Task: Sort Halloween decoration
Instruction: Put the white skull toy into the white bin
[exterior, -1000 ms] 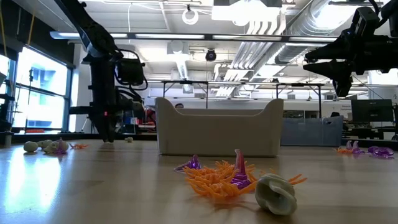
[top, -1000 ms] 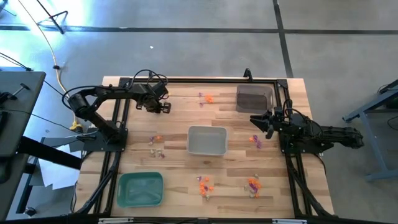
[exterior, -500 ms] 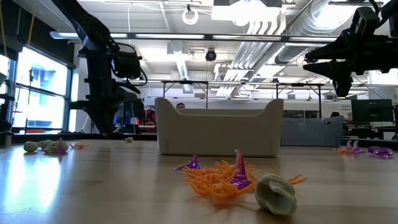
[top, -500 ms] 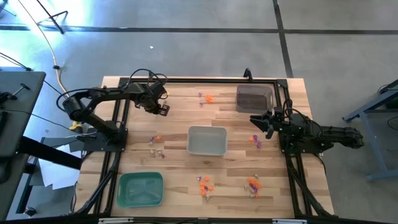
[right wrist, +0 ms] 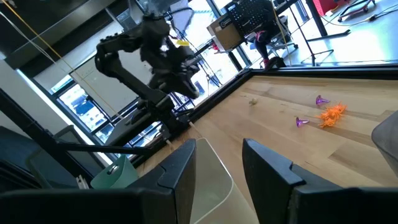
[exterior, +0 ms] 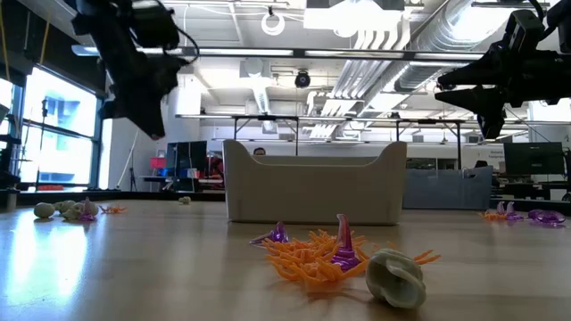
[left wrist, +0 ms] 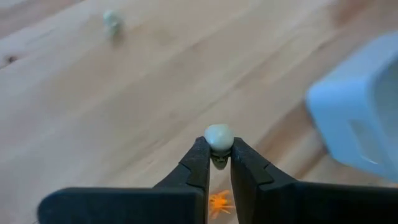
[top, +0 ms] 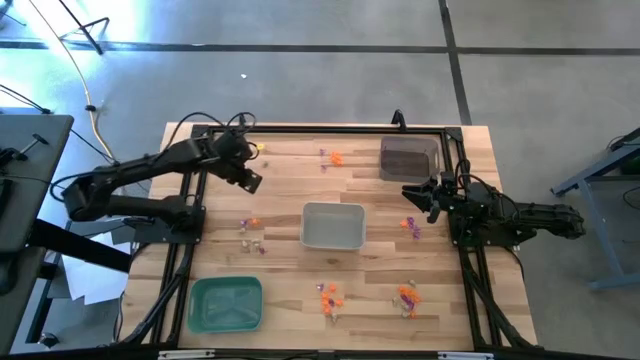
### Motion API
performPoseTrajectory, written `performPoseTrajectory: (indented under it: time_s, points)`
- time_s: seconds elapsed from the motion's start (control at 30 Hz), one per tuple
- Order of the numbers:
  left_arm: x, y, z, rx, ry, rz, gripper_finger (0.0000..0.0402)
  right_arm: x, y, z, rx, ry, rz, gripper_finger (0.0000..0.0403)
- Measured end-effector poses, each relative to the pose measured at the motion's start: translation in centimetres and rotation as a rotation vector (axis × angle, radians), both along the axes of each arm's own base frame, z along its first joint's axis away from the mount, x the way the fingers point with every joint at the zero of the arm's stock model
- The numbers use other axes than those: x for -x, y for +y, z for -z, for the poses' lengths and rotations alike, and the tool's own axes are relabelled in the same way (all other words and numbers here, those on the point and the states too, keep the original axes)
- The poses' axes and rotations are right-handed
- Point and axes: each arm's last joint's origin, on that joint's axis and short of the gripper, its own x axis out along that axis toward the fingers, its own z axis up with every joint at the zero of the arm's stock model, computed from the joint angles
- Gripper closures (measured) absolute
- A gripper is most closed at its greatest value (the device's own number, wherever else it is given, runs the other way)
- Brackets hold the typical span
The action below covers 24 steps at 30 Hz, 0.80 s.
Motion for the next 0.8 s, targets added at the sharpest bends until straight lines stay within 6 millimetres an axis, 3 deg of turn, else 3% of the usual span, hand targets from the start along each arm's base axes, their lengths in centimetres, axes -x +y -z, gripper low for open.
performPoseTrajectory:
  time_s: [0.17,0.33,0.8]
  points:
    - [-0.1,-1.8,-1.3,-0.038,-0.095,0.071,0.0375,0.0,0.0,0.0,0.0,-0.001,-0.001,0.0277]
    - [-1.5,-3.0,-2.0,-0.053,-0.198,0.123,0.0374,0.0,0.0,0.0,0.0,0.0,0.0,0.0277]
    - [-9.5,-6.8,-1.2,0.057,-0.377,0.272,0.0373,0.0,0.0,0.0,0.0,0.0,0.0,0.0277]
